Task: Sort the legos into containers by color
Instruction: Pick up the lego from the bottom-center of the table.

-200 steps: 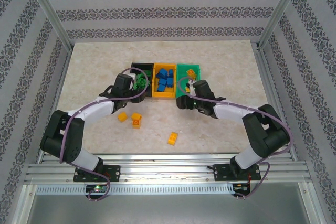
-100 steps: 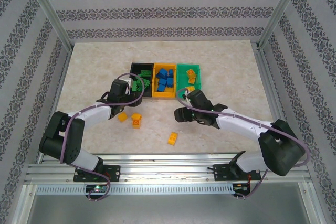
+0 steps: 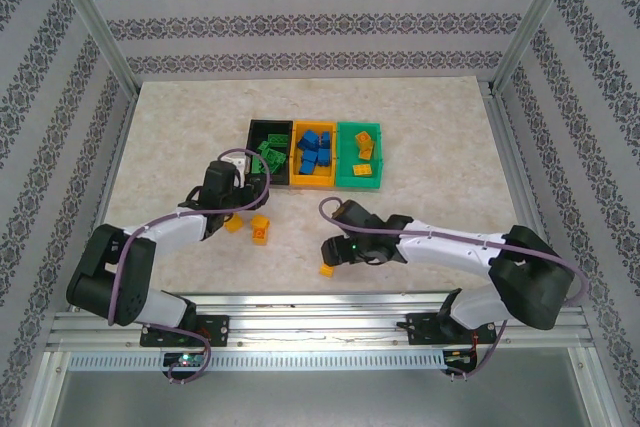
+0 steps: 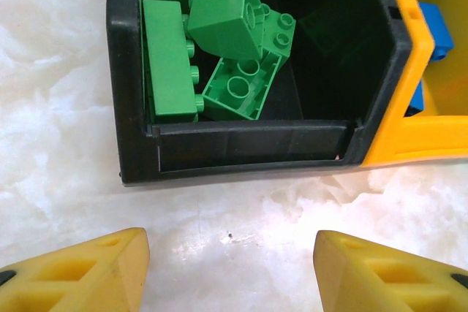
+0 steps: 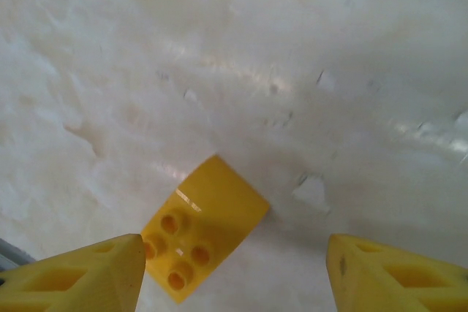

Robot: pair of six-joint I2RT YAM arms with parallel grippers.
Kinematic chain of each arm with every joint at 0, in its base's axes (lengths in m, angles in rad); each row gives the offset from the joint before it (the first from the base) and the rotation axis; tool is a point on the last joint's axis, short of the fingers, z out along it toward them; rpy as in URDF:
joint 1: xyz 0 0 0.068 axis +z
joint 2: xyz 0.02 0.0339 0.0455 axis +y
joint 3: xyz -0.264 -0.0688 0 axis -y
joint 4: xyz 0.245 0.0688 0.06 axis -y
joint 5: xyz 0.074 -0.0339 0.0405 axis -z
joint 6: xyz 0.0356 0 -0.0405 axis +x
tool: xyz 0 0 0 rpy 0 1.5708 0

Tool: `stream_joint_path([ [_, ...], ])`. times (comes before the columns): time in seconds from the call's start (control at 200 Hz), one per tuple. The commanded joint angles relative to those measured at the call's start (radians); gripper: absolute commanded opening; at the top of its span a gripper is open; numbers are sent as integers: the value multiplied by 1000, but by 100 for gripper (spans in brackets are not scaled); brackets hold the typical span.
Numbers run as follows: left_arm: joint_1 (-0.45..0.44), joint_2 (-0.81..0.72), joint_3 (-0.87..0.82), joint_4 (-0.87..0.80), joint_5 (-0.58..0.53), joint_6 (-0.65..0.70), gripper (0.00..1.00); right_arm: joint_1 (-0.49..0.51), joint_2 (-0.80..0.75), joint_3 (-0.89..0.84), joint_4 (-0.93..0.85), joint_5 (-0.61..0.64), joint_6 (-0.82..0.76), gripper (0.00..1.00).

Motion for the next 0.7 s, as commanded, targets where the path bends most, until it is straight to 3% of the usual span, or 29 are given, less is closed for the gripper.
stream_joint_path([
  [0.0, 15, -32, -14, 71, 42, -30, 61, 44, 19, 31, -39, 49, 104, 67],
  [0.265, 18, -80, -36, 57, 46, -32, 61, 97, 131, 110, -21, 45, 151, 67],
  [0.695, 22, -64, -35, 66, 64, -39, 61, 150, 317, 289, -124, 74, 85, 64],
])
